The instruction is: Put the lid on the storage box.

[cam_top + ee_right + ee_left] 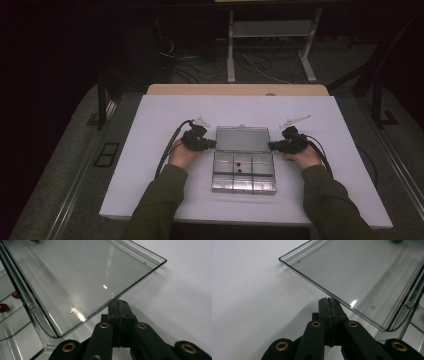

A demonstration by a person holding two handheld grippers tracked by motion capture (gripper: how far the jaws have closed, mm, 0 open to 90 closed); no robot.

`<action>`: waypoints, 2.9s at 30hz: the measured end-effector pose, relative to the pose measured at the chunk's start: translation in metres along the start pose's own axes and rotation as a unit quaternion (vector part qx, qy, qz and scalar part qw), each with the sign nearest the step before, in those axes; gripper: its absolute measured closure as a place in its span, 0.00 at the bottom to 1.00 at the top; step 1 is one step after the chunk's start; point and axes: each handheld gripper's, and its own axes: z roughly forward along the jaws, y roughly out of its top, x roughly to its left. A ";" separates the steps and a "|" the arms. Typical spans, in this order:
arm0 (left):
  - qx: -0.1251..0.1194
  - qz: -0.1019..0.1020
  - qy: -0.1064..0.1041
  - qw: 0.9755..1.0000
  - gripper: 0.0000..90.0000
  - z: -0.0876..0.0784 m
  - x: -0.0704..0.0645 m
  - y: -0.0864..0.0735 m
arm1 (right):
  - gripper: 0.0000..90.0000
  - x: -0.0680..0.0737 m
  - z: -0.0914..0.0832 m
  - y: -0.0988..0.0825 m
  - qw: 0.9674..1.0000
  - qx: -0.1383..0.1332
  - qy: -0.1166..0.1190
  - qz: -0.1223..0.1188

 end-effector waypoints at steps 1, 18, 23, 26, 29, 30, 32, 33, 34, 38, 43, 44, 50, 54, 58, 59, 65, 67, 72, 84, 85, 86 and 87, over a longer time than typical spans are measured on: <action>-0.002 -0.002 0.000 1.000 0.99 0.000 0.000 0.000 | 0.99 0.000 0.000 0.000 1.000 0.000 0.001 0.001; -0.027 -0.015 -0.013 0.999 0.99 -0.001 0.003 0.002 | 0.99 -0.002 0.008 0.004 1.000 -0.014 0.017 0.015; -0.032 -0.016 -0.015 0.999 0.99 -0.001 0.003 0.002 | 0.99 -0.002 0.009 0.005 0.999 -0.016 0.021 0.018; -0.037 -0.021 -0.016 0.999 0.99 -0.003 0.003 0.002 | 0.99 -0.002 0.008 0.005 0.999 -0.020 0.019 0.017; -0.047 -0.025 -0.016 0.998 0.99 -0.003 0.003 0.003 | 0.99 -0.002 0.007 0.006 0.999 -0.031 0.018 0.018; -0.049 -0.025 -0.017 0.998 0.99 -0.004 0.003 0.003 | 0.99 -0.002 0.006 0.007 0.999 -0.032 0.019 0.020; -0.052 -0.023 -0.016 0.998 0.99 -0.004 0.003 0.004 | 0.99 -0.002 0.005 0.007 0.999 -0.036 0.017 0.020; -0.055 -0.024 -0.015 0.998 0.99 -0.005 0.003 0.004 | 0.99 -0.001 0.005 0.007 0.999 -0.039 0.017 0.019; -0.059 -0.025 -0.016 0.998 0.99 -0.005 0.003 0.005 | 0.99 -0.001 0.004 0.008 0.999 -0.041 0.016 0.018; -0.068 -0.026 -0.016 0.997 0.99 -0.008 0.002 0.006 | 0.99 -0.001 0.001 0.010 0.998 -0.052 0.014 0.019; -0.077 -0.024 -0.014 0.997 0.99 -0.011 0.001 0.008 | 0.99 0.000 -0.002 0.013 0.998 -0.065 0.012 0.018; -0.077 -0.023 -0.014 0.997 0.99 -0.011 0.001 0.008 | 0.99 0.000 -0.003 0.013 0.998 -0.067 0.011 0.017; -0.089 -0.023 -0.013 0.996 0.99 -0.015 -0.001 0.010 | 0.99 0.002 -0.008 0.015 0.997 -0.080 0.008 0.014; -0.096 -0.021 -0.014 0.995 0.99 -0.018 -0.002 0.012 | 0.99 0.003 -0.012 0.017 0.996 -0.091 0.009 0.014; -0.103 -0.018 -0.015 0.994 0.99 -0.021 -0.003 0.014 | 0.99 0.004 -0.016 0.019 0.994 -0.104 0.014 0.013; -0.103 -0.018 -0.015 0.994 0.99 -0.021 -0.003 0.014 | 0.99 0.004 -0.017 0.019 0.994 -0.104 0.016 0.016; -0.107 -0.019 -0.017 0.994 0.99 -0.024 -0.005 0.014 | 0.99 0.006 -0.022 0.021 0.993 -0.119 0.014 0.012; -0.109 -0.018 -0.019 0.994 0.99 -0.024 -0.006 0.014 | 0.99 0.007 -0.024 0.022 0.992 -0.121 0.014 0.012; -0.110 -0.014 -0.018 0.994 0.96 -0.027 -0.005 0.014 | 0.99 0.009 -0.027 0.024 0.991 -0.132 0.017 0.013; -0.115 -0.017 -0.004 0.993 0.77 -0.056 -0.002 0.002 | 0.99 0.012 -0.033 0.025 0.990 -0.143 0.016 0.007; -0.117 -0.014 -0.007 0.993 0.75 -0.059 -0.003 0.001 | 0.99 0.013 -0.033 0.025 0.989 -0.143 0.017 0.008; -0.118 -0.011 -0.009 0.993 0.73 -0.062 -0.004 0.001 | 0.99 0.013 -0.034 0.025 0.989 -0.144 0.017 0.006; -0.119 -0.008 -0.012 0.993 0.71 -0.064 -0.005 0.000 | 0.99 0.014 -0.035 0.025 0.989 -0.144 0.018 0.008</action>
